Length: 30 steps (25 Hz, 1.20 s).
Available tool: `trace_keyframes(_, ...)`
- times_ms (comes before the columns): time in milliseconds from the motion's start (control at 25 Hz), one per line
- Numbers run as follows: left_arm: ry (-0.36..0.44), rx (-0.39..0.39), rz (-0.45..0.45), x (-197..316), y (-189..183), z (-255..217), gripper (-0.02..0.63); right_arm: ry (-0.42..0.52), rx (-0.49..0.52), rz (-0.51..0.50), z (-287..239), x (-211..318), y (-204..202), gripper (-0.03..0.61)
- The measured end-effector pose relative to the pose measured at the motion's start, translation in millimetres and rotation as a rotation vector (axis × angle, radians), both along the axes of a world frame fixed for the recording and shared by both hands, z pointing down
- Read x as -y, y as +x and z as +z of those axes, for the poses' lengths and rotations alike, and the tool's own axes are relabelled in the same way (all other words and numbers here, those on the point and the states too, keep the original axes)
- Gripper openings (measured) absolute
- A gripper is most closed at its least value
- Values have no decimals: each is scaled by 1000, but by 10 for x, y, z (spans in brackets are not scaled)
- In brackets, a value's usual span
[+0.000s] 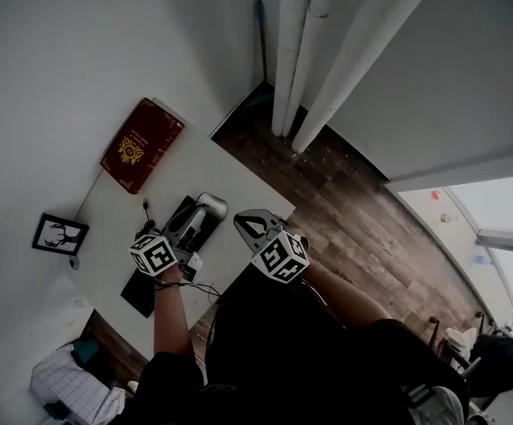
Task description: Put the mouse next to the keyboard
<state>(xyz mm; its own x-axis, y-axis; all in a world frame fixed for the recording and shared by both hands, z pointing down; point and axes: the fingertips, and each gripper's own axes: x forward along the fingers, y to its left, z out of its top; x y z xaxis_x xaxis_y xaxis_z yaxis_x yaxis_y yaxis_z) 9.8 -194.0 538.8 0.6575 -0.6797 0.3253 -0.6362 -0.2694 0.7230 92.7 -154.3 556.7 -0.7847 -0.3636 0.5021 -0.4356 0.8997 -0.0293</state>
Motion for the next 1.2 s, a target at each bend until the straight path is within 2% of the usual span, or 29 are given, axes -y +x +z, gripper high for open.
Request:
trace_keyframes(280, -82, 2, 90, 335, -91, 345, 80, -9, -29, 13, 130, 204, -118, 20)
trace_keyframes(480, -157, -40, 141, 423, -87, 574, 81, -54, -38, 35, 253, 267, -149, 20)
trace_keyframes(680, -201, 12, 201, 447, -39, 750, 81, -53, -71, 37, 337, 295, -131, 20)
trace_keyframes(1040, -184, 39, 211, 492, -68, 786, 83, -62, -73, 34, 410, 313, -179, 20)
trace_keyframes(1200, -159, 123, 250, 482, -95, 810, 88, -55, -73, 32, 409, 338, -181, 20)
